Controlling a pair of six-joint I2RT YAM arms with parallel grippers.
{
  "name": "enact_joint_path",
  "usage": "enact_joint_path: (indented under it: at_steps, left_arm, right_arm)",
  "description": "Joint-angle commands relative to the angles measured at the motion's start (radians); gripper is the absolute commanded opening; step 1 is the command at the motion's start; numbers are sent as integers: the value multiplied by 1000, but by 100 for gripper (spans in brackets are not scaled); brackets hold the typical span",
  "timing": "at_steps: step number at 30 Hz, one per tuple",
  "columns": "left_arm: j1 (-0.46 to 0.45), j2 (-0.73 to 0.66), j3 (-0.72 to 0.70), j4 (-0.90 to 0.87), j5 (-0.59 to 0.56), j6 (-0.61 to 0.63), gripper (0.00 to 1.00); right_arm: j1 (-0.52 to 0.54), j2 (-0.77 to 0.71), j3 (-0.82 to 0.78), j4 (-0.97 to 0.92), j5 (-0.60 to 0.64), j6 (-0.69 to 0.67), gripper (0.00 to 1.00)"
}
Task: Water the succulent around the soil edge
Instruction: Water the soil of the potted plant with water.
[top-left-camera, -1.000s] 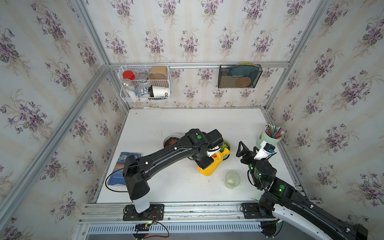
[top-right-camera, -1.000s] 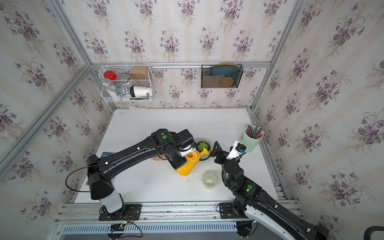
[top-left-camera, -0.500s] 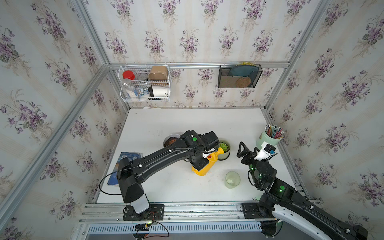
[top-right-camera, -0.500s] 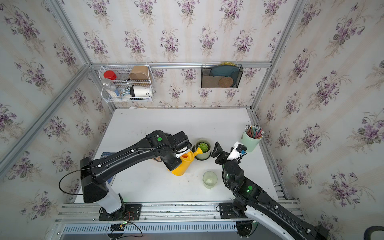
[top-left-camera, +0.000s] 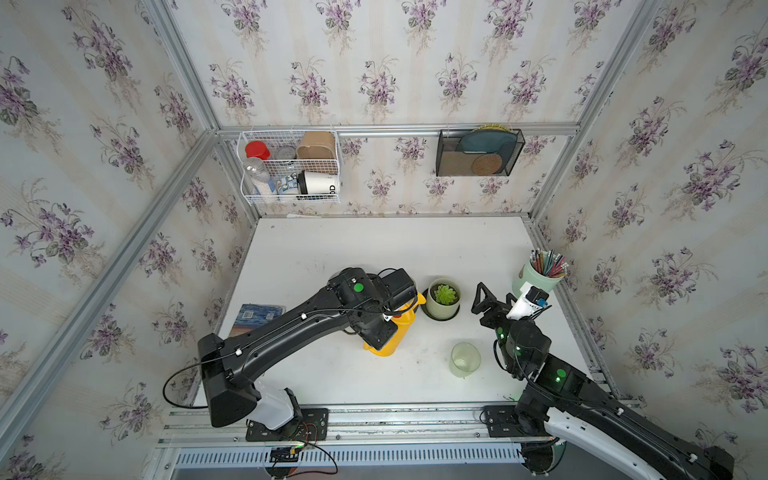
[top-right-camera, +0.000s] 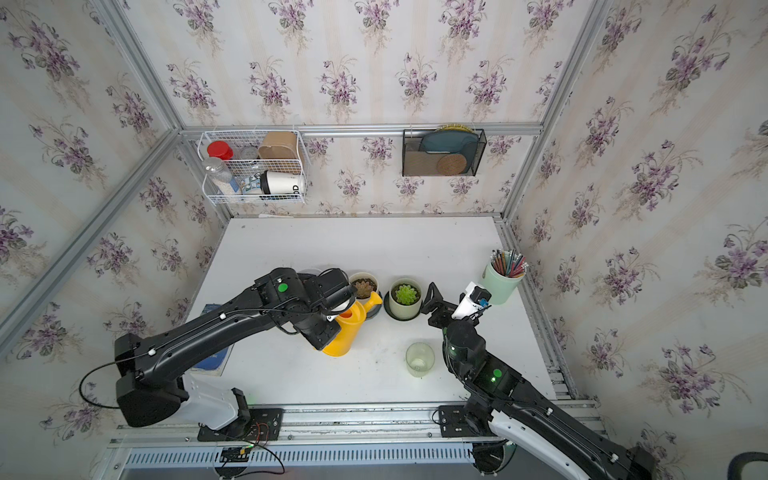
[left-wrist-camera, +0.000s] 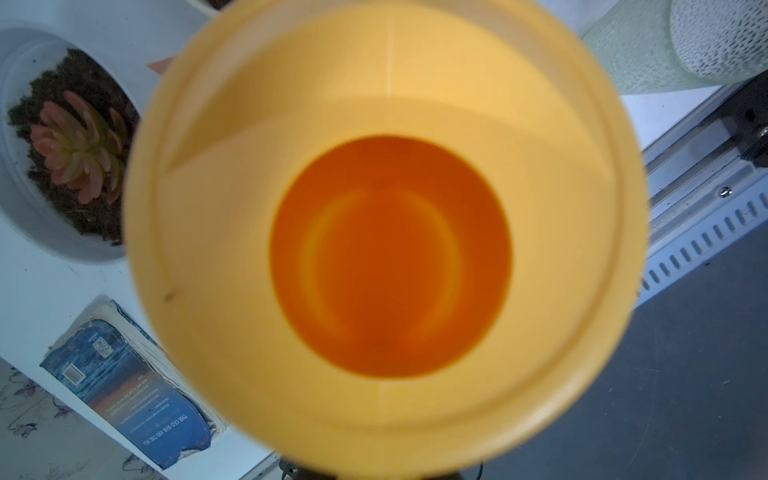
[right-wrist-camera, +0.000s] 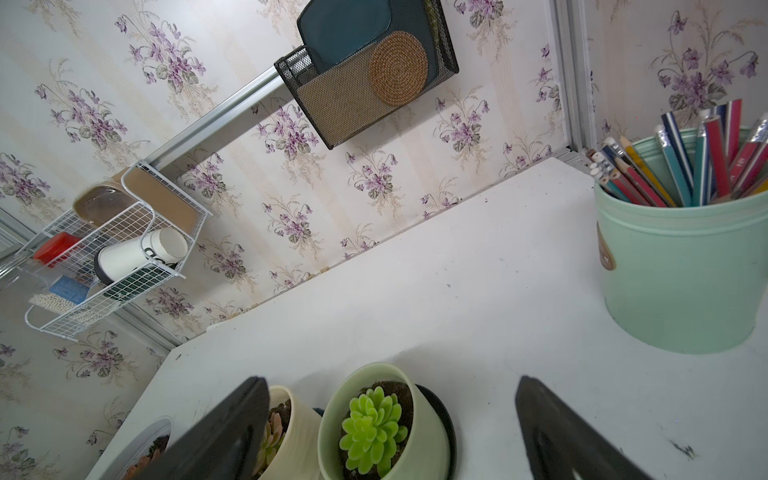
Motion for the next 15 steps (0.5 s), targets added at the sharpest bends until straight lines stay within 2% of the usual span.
enact_joint_path:
  at_steps: [1, 9, 15]
  left_arm:
    - [0, -34, 0, -55, 0, -85, 0]
    - [0, -69, 10, -206, -65, -151, 0]
    - [21, -83, 6, -205, -98, -172, 0]
  right_arm:
    - [0, 9, -5, 57, 2, -15, 97]
    - [0, 29, -14, 96, 1, -30, 97]
    - [0, 31, -18, 113, 1, -44, 97]
